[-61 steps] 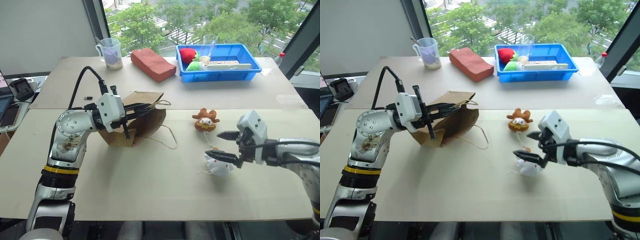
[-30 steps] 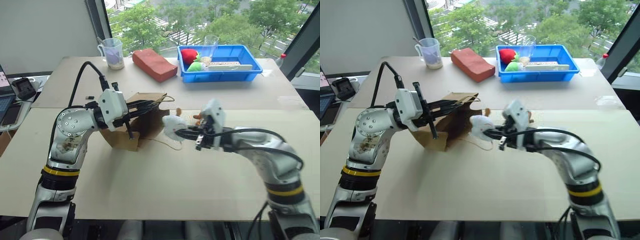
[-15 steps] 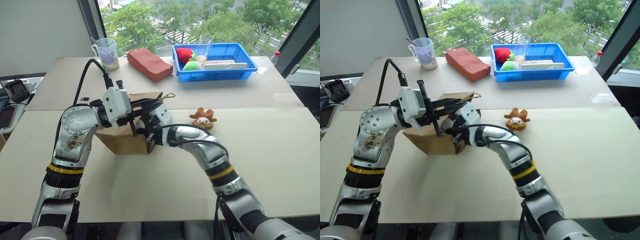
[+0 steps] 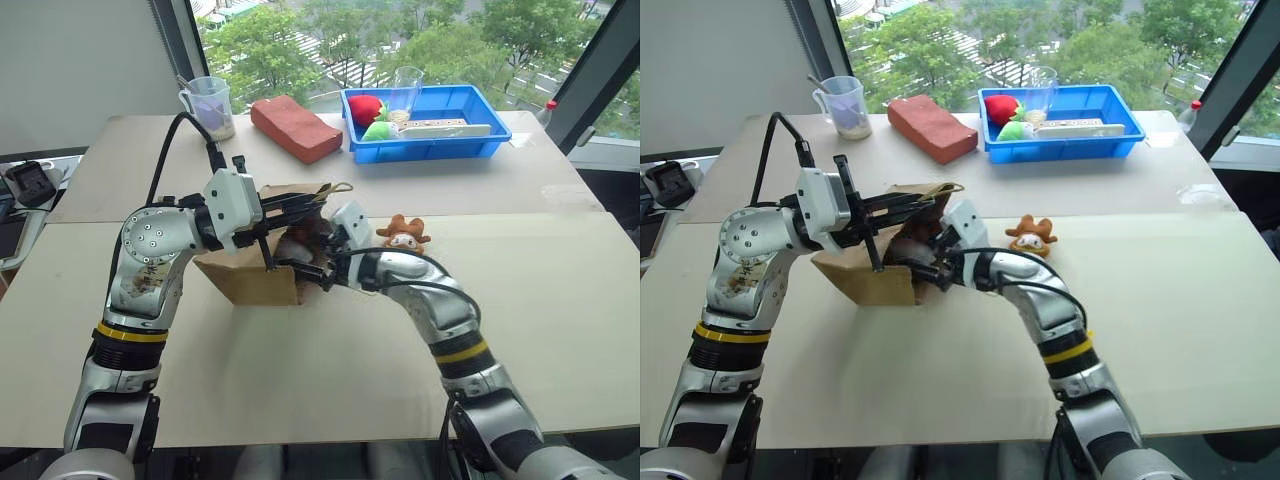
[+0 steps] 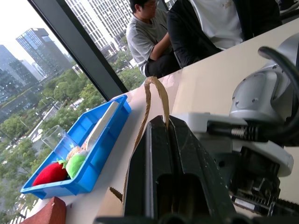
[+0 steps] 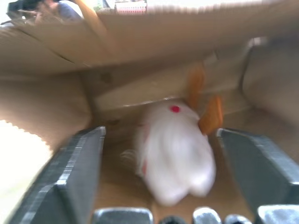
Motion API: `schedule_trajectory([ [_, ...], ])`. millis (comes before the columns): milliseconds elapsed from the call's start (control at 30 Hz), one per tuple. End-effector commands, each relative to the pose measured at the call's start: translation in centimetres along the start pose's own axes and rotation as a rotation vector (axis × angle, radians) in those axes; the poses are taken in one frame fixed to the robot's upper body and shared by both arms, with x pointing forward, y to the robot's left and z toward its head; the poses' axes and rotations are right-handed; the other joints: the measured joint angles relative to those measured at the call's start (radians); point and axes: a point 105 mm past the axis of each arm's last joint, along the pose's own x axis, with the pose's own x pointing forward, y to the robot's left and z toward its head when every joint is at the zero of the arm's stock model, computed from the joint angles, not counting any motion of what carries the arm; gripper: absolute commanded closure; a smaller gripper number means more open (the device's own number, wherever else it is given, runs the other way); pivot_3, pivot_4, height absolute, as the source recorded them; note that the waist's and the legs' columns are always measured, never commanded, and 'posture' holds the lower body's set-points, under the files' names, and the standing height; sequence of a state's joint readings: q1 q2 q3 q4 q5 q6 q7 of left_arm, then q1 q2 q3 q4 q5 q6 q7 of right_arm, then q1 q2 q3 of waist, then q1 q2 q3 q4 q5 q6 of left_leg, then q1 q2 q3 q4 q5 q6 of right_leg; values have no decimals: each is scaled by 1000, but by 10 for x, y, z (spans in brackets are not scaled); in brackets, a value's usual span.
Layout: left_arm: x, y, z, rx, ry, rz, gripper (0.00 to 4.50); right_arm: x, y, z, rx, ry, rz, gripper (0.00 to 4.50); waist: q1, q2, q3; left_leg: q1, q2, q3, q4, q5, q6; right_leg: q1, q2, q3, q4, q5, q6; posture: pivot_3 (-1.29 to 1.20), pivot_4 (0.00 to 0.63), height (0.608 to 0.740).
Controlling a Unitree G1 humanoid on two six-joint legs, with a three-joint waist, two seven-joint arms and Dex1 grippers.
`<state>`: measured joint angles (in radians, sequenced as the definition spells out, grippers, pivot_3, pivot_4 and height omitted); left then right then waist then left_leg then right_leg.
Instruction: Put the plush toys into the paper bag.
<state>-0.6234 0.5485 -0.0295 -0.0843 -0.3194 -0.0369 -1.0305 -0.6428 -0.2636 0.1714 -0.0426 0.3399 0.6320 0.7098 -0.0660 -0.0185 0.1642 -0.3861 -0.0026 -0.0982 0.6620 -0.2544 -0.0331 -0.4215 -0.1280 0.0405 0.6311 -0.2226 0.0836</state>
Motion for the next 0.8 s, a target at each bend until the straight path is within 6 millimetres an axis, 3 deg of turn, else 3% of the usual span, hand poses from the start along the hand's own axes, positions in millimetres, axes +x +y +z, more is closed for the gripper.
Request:
schedule_trajectory([
  [33, -5, 6, 9, 45, -18, 21, 4500, -30, -29, 18, -54, -30, -136, 44, 3, 0, 0, 0, 0, 0, 0, 0, 0, 0, 0, 0, 0, 0, 0, 0, 150, 740],
  [100, -7, 6, 9, 47, -15, 22, 4500, -53, -62, 8, -101, 42, -291, 44, 5, 0, 0, 0, 0, 0, 0, 0, 0, 1, 0, 0, 0, 0, 0, 0, 150, 740],
  [233, -7, 4, 9, 50, -9, 16, 4500, -84, -99, -32, -181, 257, -437, 44, 7, 0, 0, 0, 0, 1, 0, 0, 0, 1, 0, 0, -1, 0, 0, 0, 150, 740],
  [433, -9, 4, 10, 52, -4, 12, 4500, -102, -121, -64, -100, 378, -552, 44, -5, 0, 0, 1, 0, 3, 0, 0, 1, 1, 0, 2, -1, 0, 0, 0, 150, 740],
  [567, -8, 4, 11, 53, -2, 13, 4500, -95, -119, -64, -75, 345, -539, 1152, 2, 0, 0, 2, 0, 3, 0, 0, 0, 2, 0, 2, -3, 0, 0, 0, 150, 740],
  [800, -7, 5, 11, 54, 0, 17, 4500, -94, -116, -53, -136, 298, -499, 3591, 5, 0, 0, 2, 0, 3, 0, 0, 0, 2, 0, 2, -3, 0, 0, 0, 150, 740],
])
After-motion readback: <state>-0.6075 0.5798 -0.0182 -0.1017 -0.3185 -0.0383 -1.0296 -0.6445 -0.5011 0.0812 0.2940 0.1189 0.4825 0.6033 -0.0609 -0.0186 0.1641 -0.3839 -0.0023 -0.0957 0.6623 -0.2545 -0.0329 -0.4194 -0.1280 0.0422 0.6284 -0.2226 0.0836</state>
